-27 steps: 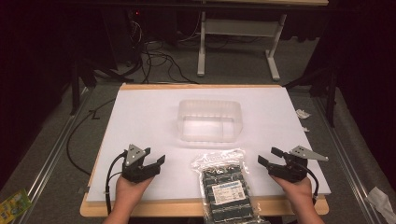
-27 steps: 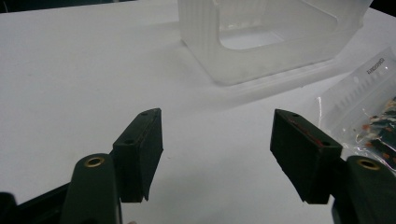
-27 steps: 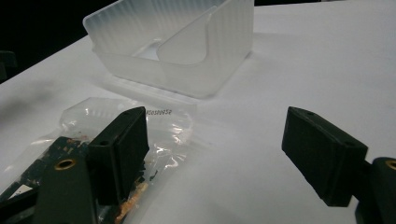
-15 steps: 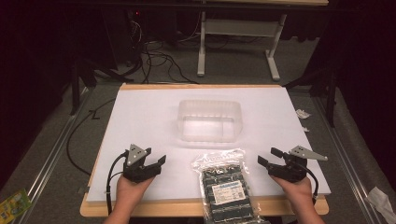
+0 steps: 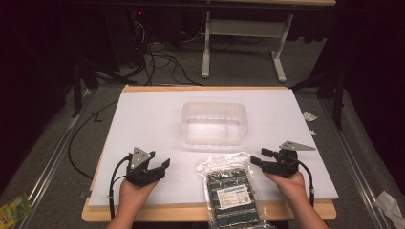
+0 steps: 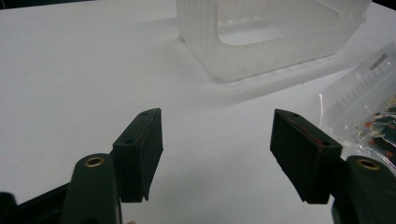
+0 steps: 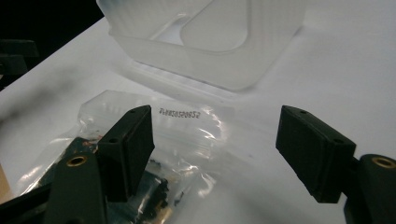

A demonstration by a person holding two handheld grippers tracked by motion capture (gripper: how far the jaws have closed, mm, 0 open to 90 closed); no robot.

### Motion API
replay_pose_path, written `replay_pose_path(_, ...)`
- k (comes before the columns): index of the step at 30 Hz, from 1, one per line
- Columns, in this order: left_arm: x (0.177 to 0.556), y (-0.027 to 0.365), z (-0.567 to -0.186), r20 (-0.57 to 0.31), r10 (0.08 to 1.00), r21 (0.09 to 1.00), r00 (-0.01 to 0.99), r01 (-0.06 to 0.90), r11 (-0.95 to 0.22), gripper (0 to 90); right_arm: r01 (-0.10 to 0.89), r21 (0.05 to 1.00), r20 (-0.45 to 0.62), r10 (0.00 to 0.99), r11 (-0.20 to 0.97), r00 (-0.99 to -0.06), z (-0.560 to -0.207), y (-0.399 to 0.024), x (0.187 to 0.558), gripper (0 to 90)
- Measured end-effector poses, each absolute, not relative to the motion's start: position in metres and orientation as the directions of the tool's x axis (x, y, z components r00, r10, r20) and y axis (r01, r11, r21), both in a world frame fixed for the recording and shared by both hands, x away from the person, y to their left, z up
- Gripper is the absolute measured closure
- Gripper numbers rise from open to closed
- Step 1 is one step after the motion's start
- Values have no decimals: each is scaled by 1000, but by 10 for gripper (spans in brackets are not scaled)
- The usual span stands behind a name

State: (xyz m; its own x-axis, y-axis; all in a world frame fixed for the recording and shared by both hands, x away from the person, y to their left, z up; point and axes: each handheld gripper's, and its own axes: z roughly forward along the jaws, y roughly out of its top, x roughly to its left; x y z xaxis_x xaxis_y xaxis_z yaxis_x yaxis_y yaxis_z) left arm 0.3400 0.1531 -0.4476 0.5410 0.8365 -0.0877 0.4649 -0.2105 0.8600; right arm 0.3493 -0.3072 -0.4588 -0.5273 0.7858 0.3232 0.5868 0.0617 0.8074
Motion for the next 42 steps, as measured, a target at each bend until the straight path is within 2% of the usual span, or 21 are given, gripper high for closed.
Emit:
replay_pose_path(8,341,153,-449,-87,836,857,542,469,-215,349,614,783,340,756,102,-560,-462,-287,363,280)
replay_pose_path(13,341,152,-449,-87,833,854,546,472,-220,349,668,736,371,758,112,-536,-470,-280,377,293)
replay_pose_path(17,341,152,-449,-87,832,853,547,472,-222,349,698,706,389,759,118,-522,-476,-278,384,338)
replay_pose_path(18,341,153,-449,-86,832,853,548,472,-222,349,706,695,390,757,132,-525,-478,-276,386,390)
replay_pose_path(21,341,153,-449,-87,832,853,547,473,-222,349,689,706,351,765,163,-540,-480,-273,383,649)
replay_pose_path(22,342,152,-450,-86,832,852,548,473,-223,349,661,732,333,761,164,-557,-475,-276,379,829)
replay_pose_path(23,342,152,-450,-86,832,852,548,473,-223,349,661,732,333,761,164,-557,-475,-276,379,829)
replay_pose_path(25,342,152,-450,-86,830,851,551,474,-227,349,645,749,331,760,149,-560,-471,-278,376,900)
replay_pose_path(27,341,151,-450,-82,829,850,553,473,-232,349,619,770,290,780,155,-555,-468,-279,374,900)
replay_pose_path(30,340,151,-449,-83,829,852,554,471,-230,349,612,782,287,801,121,-525,-465,-285,373,900)
replay_pose_path(32,340,152,-449,-85,829,852,552,472,-227,349,600,798,281,846,56,-453,-460,-306,373,900)
replay_pose_path(33,340,152,-449,-85,829,852,552,472,-227,349,600,798,281,846,56,-453,-460,-306,373,900)
replay_pose_path(34,340,152,-449,-87,830,852,551,473,-225,349,602,798,284,876,9,-390,-461,-329,372,900)
replay_pose_path(35,340,152,-449,-88,830,852,550,474,-223,349,602,798,284,876,9,-390,-461,-329,372,900)
replay_pose_path(36,341,153,-449,-90,831,852,549,474,-222,349,613,790,296,894,-30,-337,-463,-348,369,900)
replay_pose_path(42,340,153,-449,-93,830,853,550,474,-219,349,605,792,307,909,-81,-281,-464,-381,346,898)
